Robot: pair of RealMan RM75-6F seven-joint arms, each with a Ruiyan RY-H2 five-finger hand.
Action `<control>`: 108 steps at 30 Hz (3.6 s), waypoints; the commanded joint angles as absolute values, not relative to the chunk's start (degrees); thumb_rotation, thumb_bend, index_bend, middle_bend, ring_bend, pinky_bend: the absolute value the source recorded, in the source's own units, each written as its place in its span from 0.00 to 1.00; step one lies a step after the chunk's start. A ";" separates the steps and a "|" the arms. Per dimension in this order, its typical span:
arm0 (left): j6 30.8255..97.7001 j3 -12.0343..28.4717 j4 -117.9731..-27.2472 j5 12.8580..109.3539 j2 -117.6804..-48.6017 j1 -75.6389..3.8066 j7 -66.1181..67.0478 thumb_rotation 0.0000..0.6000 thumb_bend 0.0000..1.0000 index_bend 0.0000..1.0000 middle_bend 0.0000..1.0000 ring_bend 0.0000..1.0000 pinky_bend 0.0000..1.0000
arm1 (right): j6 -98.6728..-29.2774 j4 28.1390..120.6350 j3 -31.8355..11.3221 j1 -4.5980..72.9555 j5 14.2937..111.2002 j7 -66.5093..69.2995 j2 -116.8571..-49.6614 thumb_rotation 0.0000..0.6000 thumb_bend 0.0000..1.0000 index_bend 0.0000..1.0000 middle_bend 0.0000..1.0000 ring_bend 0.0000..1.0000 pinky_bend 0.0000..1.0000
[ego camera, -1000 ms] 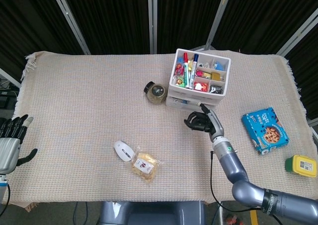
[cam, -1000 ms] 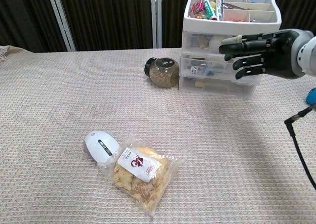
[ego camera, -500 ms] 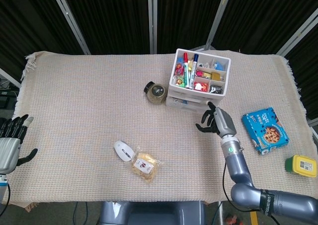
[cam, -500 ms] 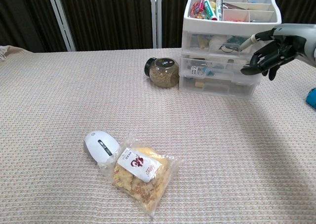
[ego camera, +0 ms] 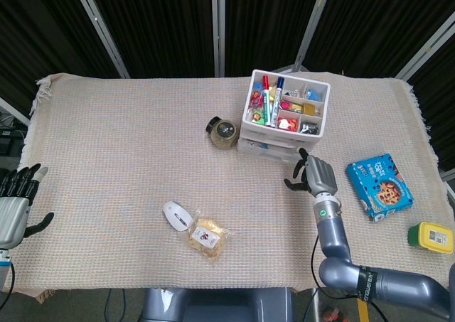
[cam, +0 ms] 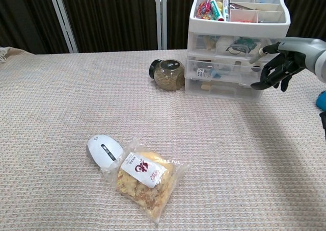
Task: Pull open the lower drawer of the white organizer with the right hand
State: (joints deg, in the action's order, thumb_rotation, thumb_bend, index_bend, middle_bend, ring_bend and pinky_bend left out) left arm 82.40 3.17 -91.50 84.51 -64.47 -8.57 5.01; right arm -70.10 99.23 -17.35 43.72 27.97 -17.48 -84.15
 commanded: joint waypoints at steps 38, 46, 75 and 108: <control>82.29 3.11 -91.64 84.44 -64.35 -8.61 4.84 1.00 0.29 0.00 0.00 0.00 0.00 | -69.15 103.67 -17.17 39.16 29.65 -20.86 -82.18 1.00 0.20 0.45 0.60 0.62 0.61; 82.30 3.11 -91.63 84.44 -64.37 -8.61 4.87 1.00 0.29 0.00 0.00 0.00 0.00 | -68.74 106.27 -16.17 37.75 30.37 -20.70 -80.19 1.00 0.20 0.46 0.60 0.62 0.61; 82.26 3.11 -91.65 84.47 -64.33 -8.67 4.82 1.00 0.29 0.00 0.00 0.00 0.00 | -74.19 112.96 -14.76 32.88 41.79 -17.69 -78.18 1.00 0.17 0.35 0.59 0.61 0.61; 82.16 3.04 -91.37 84.69 -64.23 -8.75 3.95 1.00 0.29 0.00 0.00 0.00 0.00 | -60.76 102.65 -17.76 46.78 33.54 -31.16 -74.73 1.00 0.00 0.51 1.00 1.00 0.72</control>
